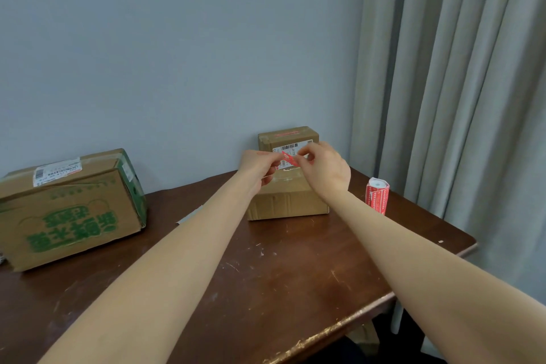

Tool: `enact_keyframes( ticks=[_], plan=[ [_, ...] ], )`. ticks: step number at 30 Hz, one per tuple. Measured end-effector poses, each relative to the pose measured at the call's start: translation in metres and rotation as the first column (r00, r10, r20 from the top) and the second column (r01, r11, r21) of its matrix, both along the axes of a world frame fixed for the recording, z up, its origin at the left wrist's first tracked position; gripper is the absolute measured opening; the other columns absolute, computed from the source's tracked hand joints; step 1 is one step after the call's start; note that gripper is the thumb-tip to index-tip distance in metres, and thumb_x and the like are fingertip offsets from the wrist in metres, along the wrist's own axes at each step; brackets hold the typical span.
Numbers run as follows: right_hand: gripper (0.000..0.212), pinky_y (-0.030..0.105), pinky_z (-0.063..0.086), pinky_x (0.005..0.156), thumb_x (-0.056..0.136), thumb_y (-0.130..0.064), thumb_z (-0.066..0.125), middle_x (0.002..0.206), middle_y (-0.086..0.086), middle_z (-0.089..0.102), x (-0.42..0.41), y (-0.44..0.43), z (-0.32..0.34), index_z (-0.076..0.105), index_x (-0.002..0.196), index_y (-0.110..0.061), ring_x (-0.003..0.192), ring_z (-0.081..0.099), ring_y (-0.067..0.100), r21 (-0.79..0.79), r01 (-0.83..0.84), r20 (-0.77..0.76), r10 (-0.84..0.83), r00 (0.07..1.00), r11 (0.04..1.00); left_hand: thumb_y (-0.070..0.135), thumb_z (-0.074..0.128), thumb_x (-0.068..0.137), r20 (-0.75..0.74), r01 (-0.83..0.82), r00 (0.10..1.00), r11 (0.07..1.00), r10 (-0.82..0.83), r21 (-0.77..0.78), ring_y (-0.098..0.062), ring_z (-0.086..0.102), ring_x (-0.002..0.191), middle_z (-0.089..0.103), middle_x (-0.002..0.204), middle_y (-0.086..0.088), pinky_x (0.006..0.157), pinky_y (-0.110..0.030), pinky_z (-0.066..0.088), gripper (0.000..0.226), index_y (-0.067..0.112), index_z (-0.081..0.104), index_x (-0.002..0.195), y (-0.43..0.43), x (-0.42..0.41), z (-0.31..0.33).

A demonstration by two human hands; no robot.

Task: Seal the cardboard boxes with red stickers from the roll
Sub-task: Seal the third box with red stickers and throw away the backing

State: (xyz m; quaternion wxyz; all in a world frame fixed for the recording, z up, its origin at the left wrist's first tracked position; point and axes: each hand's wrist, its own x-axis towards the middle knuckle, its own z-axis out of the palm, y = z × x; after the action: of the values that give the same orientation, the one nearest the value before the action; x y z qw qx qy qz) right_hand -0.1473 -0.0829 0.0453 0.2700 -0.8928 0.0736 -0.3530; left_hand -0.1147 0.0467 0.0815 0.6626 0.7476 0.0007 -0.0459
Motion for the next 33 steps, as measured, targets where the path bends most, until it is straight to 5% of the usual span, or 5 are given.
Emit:
enact_keyframes(
  ticks=[5,10,18,29,33],
  plan=[
    [0.021,0.031,0.048,0.07,0.087,-0.042,0.062,0.1,-0.006,0.067,0.006,-0.017,0.004,0.066,0.097,-0.024,0.084,0.06,0.013,0.56,0.047,-0.074,-0.007,0.997,0.827,0.017,0.073,0.082,0.011,-0.034,0.999,0.999,0.034,0.003,-0.007,0.04,0.052,0.055,0.067,0.001,0.047,-0.018,0.039,0.012,0.015,0.063,0.076,0.01,0.006,-0.002],
    [0.043,0.039,0.056,0.083,0.077,-0.053,0.069,0.094,-0.002,0.071,0.014,-0.018,0.0,0.07,0.099,-0.017,0.09,0.067,0.017,0.768,-0.051,-0.047,0.136,0.99,0.639,0.017,0.076,0.08,0.056,-0.045,0.997,0.999,0.045,0.005,-0.01,0.038,0.055,0.052,0.07,-0.002,0.048,-0.022,0.036,0.015,0.016,0.062,0.073,0.014,0.01,-0.002],
    [0.024,0.025,0.041,0.072,0.083,-0.038,0.072,0.089,-0.005,0.063,0.017,-0.007,0.002,0.07,0.087,-0.014,0.091,0.056,0.011,0.697,-0.123,-0.104,0.269,0.958,0.706,0.019,0.074,0.081,0.068,-0.071,0.995,0.997,0.07,0.006,-0.01,0.042,0.058,0.056,0.074,-0.003,0.05,-0.022,0.038,0.016,0.016,0.06,0.074,0.016,0.016,-0.004],
    [0.018,0.04,0.055,0.09,0.088,-0.028,0.068,0.103,0.011,0.071,0.035,-0.02,0.008,0.071,0.083,-0.011,0.098,0.066,0.024,0.628,-0.053,-0.195,0.223,0.955,0.777,0.032,0.079,0.075,0.08,-0.111,0.991,0.988,0.103,0.11,-0.015,0.046,0.058,0.058,0.072,-0.004,0.052,-0.026,0.041,0.034,0.006,0.069,0.095,0.014,0.032,-0.015],
    [0.028,0.041,0.054,0.083,0.084,-0.032,0.069,0.096,0.01,0.071,0.044,-0.026,0.005,0.073,0.089,-0.005,0.075,0.061,0.019,0.464,0.004,-0.311,0.158,0.937,0.886,0.037,0.079,0.073,0.118,-0.133,0.987,0.957,0.105,0.256,-0.027,0.06,0.109,0.067,0.117,-0.009,0.081,-0.038,0.05,0.041,0.01,0.072,0.103,0.012,0.044,-0.029]
  ],
)
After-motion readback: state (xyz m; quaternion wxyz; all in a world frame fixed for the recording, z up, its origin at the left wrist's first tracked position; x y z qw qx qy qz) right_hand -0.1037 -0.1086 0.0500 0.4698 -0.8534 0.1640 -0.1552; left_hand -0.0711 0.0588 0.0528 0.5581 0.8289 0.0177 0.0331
